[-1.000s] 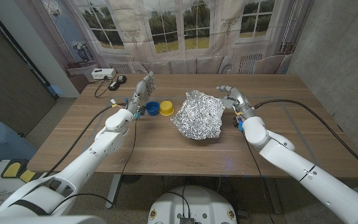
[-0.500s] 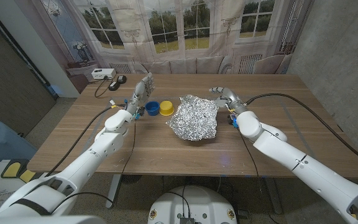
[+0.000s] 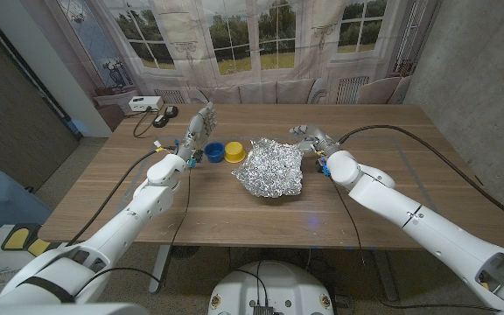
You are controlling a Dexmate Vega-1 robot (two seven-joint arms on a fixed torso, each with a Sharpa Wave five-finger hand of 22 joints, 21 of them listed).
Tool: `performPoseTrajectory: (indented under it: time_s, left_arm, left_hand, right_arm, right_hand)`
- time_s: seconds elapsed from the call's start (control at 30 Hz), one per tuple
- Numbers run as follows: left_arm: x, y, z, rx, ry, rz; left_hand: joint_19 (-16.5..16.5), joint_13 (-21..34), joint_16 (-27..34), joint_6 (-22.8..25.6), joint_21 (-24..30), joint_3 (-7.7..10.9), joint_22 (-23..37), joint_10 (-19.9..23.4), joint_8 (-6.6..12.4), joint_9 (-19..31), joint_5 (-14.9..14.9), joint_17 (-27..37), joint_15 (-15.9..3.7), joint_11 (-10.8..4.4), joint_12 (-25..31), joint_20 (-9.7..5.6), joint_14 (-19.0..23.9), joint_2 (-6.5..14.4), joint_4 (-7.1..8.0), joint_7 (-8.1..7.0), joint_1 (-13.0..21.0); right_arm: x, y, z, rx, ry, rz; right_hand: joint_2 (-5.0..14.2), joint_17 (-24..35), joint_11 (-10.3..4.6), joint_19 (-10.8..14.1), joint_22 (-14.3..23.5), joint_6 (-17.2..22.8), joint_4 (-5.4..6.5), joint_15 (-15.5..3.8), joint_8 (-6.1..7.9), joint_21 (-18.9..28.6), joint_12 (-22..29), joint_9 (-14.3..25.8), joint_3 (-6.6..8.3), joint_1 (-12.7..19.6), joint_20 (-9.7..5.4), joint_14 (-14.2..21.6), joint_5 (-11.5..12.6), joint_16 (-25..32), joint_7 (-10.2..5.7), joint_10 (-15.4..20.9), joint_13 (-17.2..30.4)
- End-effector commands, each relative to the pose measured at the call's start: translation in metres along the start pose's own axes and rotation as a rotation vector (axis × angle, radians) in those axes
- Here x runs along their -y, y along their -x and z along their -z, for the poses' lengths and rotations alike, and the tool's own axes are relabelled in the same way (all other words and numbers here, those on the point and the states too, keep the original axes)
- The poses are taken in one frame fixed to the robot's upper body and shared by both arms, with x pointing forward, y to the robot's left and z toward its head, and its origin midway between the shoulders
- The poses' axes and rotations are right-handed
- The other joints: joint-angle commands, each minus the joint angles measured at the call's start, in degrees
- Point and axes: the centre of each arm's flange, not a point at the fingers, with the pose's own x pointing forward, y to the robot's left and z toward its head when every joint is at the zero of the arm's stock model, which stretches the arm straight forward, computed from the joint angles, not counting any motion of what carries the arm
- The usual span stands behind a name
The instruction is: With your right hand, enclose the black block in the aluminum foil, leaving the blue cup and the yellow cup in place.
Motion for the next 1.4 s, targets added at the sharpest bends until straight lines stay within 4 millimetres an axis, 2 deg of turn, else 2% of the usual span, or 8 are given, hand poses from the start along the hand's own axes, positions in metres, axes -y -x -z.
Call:
performPoseTrajectory:
  time_s: [0.03,0.1,0.27,0.53,0.73,0.93,1.17,1.4]
  left_arm:
    - [-0.002,-0.002,0.000,-0.001,-0.001,0.003]
    - [-0.001,-0.003,-0.001,-0.002,-0.004,0.007]
    - [0.001,-0.004,-0.002,0.001,-0.006,0.010]
    - [0.004,-0.004,-0.003,0.008,-0.007,0.016]
    - [0.007,-0.002,-0.007,0.011,-0.025,0.013]
    - [0.013,0.000,-0.017,0.053,-0.091,-0.004]
    - [0.026,-0.001,-0.032,0.113,-0.168,0.004]
    - [0.033,-0.001,-0.038,0.114,-0.241,0.041]
  left_hand:
    - [-1.2,0.2,0.1,-3.1,0.2,-0.23,0.0,-3.4,0.03,0.2,0.2,0.1,0.05,-0.28,-0.1,0.01,-5.4,0.1,-0.14,0.39,0.0]
    - [-1.2,0.2,0.1,-3.0,0.2,-0.24,0.0,-3.4,0.03,0.2,0.2,0.1,0.06,-0.29,-0.1,0.00,-5.3,0.1,-0.15,0.42,0.0]
    - [-1.3,0.2,0.1,-3.0,0.1,-0.25,0.0,-3.4,0.02,0.2,0.2,0.1,0.08,-0.27,-0.1,-0.03,-5.3,0.1,-0.17,0.36,0.0]
    - [-1.3,0.2,0.1,-3.0,0.1,-0.27,0.0,-3.3,0.02,0.2,0.2,0.1,0.10,-0.27,-0.1,-0.04,-5.3,0.1,-0.20,0.40,0.0]
    - [-1.2,0.2,0.1,-3.0,0.1,-0.28,0.0,-3.4,0.00,0.2,0.2,0.1,0.08,-0.27,-0.2,-0.12,-5.3,0.1,-0.24,0.35,0.0]
    - [0.8,0.1,0.9,-1.1,0.7,0.34,-0.1,-0.6,0.67,0.2,0.0,0.0,-1.14,-1.49,0.6,-1.60,-1.7,0.3,-1.85,0.33,1.9]
    - [6.7,0.0,0.9,14.9,1.9,5.34,-0.4,11.0,2.61,0.3,-0.6,-0.2,-2.60,-1.39,2.8,-5.75,7.9,6.0,-5.77,4.16,10.0]
    - [12.8,0.1,1.1,25.0,3.7,7.69,-0.4,21.0,3.37,0.5,-0.3,-0.2,-3.40,-1.22,4.8,-7.22,16.1,5.6,-7.26,6.19,15.3]
  right_arm:
    - [-0.002,-0.003,0.001,-0.036,0.066,-0.047]
    - [-0.002,0.000,0.001,-0.032,0.070,-0.054]
    - [0.000,0.007,0.001,-0.012,0.047,-0.062]
    - [0.003,0.013,0.011,0.018,-0.086,-0.085]
    - [0.003,0.016,0.019,0.039,-0.183,-0.079]
    - [0.002,0.025,0.025,0.115,-0.275,0.041]
    - [0.000,0.041,0.025,0.220,-0.299,0.196]
    - [0.000,0.057,0.023,0.290,-0.302,0.312]
  right_hand:
    - [0.32,1.6,-0.04,-4.8,-0.8,-0.8,1.03,-8.78,-0.45,0.7,-0.8,0.3,-1.23,-2.3,-3.32,-1.4,0.0,-1.0,-0.65,-1.6,0.4]
    - [2.65,0.3,0.17,-7.0,-3.4,-2.2,3.47,-6.58,-0.89,0.2,-1.5,0.2,-2.17,-6.9,0.10,-6.2,0.0,-4.1,-1.13,-3.3,0.4]
    - [0.27,-3.8,0.92,-10.1,-7.8,-3.8,5.67,-1.56,-1.08,-1.1,-1.9,0.0,-4.42,-14.7,4.45,-14.2,0.1,-11.1,-0.94,-6.3,0.2]
    - [1.01,-6.4,3.48,-13.4,-11.6,-6.5,13.31,2.96,-1.07,-3.3,-1.8,-0.1,-9.37,-31.9,8.21,-18.8,0.1,-15.4,0.21,-9.3,-0.1]
    - [1.68,-6.8,4.80,-16.9,-11.8,-8.2,16.56,5.98,-1.16,-5.7,-2.0,-0.2,-12.41,-40.9,10.02,-24.0,-0.1,-17.7,0.80,-11.4,-0.3]
    - [3.84,-8.7,4.74,-24.9,-12.0,-8.9,15.81,6.48,-1.00,-10.8,-2.1,-0.5,-12.38,-44.2,9.57,-34.5,0.2,-21.3,0.59,-13.3,-0.6]
    - [6.85,-11.7,3.87,-25.5,-12.1,-7.8,12.29,4.02,-0.61,-12.7,-1.7,-0.5,-8.09,-40.4,4.39,-37.5,1.1,-21.5,-0.24,-13.2,-0.9]
    - [7.38,-14.1,3.43,-22.2,-12.2,-5.6,9.13,2.62,-0.16,-12.9,-1.0,-0.5,-3.82,-37.0,1.81,-35.7,1.7,-20.6,0.21,-10.8,-1.1]
